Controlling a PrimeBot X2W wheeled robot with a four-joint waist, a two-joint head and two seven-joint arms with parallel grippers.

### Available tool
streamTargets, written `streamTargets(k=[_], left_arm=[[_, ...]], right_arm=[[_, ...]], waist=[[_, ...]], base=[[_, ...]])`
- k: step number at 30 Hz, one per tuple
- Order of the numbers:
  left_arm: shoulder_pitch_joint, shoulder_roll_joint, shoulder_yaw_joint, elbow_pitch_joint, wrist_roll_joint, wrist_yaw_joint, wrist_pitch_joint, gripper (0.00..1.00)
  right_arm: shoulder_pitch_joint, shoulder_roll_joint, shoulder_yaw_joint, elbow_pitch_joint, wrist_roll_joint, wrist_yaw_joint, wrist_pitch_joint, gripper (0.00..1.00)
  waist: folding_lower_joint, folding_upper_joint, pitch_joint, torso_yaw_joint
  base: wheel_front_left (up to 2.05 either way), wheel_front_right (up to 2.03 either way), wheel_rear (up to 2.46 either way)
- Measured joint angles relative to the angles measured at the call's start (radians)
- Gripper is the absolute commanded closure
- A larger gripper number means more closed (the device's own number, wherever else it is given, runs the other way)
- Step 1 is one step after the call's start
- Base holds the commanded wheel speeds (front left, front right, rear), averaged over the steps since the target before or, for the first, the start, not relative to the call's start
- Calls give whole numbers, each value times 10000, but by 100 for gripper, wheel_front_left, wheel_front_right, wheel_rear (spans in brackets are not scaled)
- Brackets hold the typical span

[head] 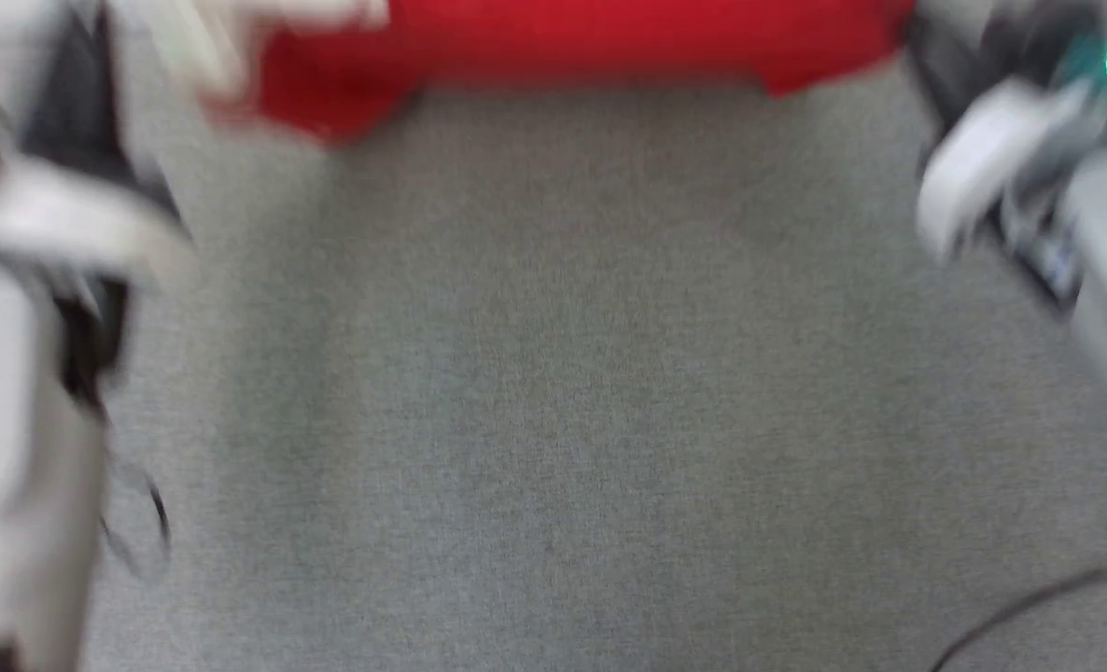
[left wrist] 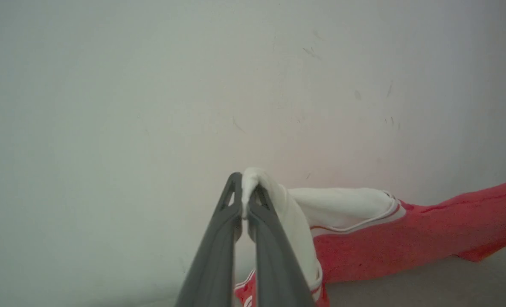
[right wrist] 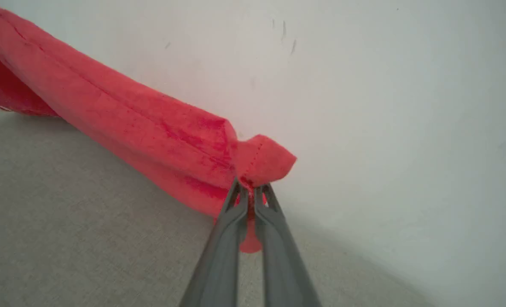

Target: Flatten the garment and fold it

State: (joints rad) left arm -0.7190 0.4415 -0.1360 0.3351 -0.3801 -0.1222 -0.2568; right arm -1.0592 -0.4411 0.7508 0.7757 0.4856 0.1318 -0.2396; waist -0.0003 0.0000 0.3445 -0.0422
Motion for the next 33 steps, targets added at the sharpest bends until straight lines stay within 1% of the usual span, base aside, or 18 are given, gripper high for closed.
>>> streamTargets(k=[6,9,12,15,22,25,29,33], left_arm=[[3541,-336,-384,-646,115,13,-2,100],[4961,-470,-602,-830,113,127,4,100],[6234,-466,-828,-1095,228,347,119,100],[7429,-456,-911,-1425,128,460,366,100],[9821,-291,-945,-2571,-125,905,1012,100],[10755,-291,-1035,-2974,-265,1072,1264,100],[11488,-320,-1177,-3210,-407,1235,1530,100],[11906,-389,-1344,-3229,-616,1237,1858,100]], right_arm=[[2258,-637,1110,-725,568,0,15,100],[3092,-965,1329,-1016,884,-2,61,100],[3875,-1302,1609,-1350,1087,-2,125,100],[4614,-1607,1726,-1661,1239,-2,207,100],[6660,-2366,1553,-2477,1655,-2,453,100],[7639,-2545,1290,-2807,1691,-2,579,100],[8733,-2658,878,-3264,1638,0,805,100],[9647,-2778,288,-3808,1423,-2,1083,100]], waist=[[-1,0,-966,64],[-1,0,-1459,88],[-1,0,-1961,102],[-1,0,-2455,111],[0,0,-3533,171],[0,0,-3908,225],[1,0,-4264,316],[0,0,-4453,415]], base=[[0,0,0],[0,0,0],[0,0,0],[0,0,0],[0,0,0],[0,0,0],[0,0,0],[0,0,0]])
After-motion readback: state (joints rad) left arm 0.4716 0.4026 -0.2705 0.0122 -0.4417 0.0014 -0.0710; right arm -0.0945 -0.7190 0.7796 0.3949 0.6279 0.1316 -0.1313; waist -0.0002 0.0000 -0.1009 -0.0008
